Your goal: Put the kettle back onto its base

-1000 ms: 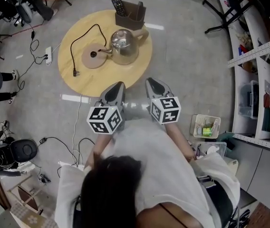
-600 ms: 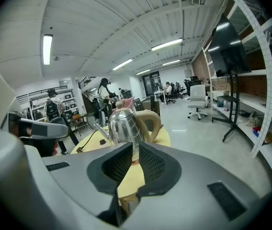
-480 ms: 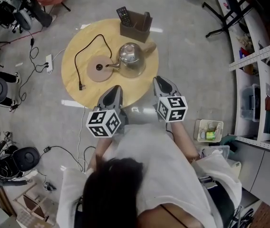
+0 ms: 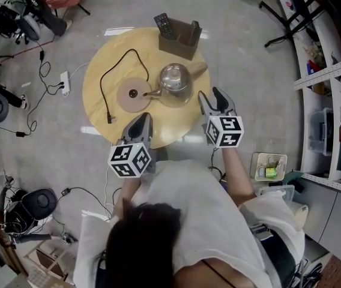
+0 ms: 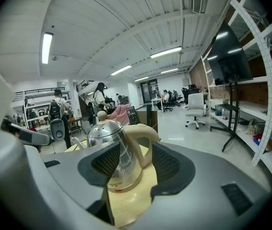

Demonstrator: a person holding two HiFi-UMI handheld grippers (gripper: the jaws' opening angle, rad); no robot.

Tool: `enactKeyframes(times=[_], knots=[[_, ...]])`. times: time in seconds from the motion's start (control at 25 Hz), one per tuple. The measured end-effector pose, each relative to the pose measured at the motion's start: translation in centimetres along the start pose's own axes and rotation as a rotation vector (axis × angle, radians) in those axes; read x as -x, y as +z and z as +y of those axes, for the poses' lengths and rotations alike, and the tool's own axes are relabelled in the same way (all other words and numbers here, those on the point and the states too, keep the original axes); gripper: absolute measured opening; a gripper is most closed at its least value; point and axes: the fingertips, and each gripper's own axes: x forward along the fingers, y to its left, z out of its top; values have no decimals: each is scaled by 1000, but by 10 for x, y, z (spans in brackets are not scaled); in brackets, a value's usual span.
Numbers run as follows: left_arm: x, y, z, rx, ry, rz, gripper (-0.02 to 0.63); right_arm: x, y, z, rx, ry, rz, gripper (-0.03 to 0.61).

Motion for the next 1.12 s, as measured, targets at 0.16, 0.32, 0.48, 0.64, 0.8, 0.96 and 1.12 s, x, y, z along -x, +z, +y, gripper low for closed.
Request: enactKeyframes(times=[0.16,0.32,0.48,0.64,0.8,0.96,1.12], knots=[[-1,-2,14,6,17,19,34,-18,-1,-12,53,-36,23,216],[-2,-7,24,19,32,38,34,-31,-4,-25,88,-78,40,228],[-6,-13,30,28,37,57,34,-46,-4,-33,131,-91,57,230],[-12,-15,35,34,39,72,34,-61,-5,-36,192,-100,71,230],[-17,-13,41,40,47,83,34,-75,-9,-37,243,-107,94,230],[-21,-13,47,45,62,91,34,-87,-14,-42,247,-111,109,230],[-21,-16,53,52,78,100,34,-95,-16,-45,255,-107,115,230]])
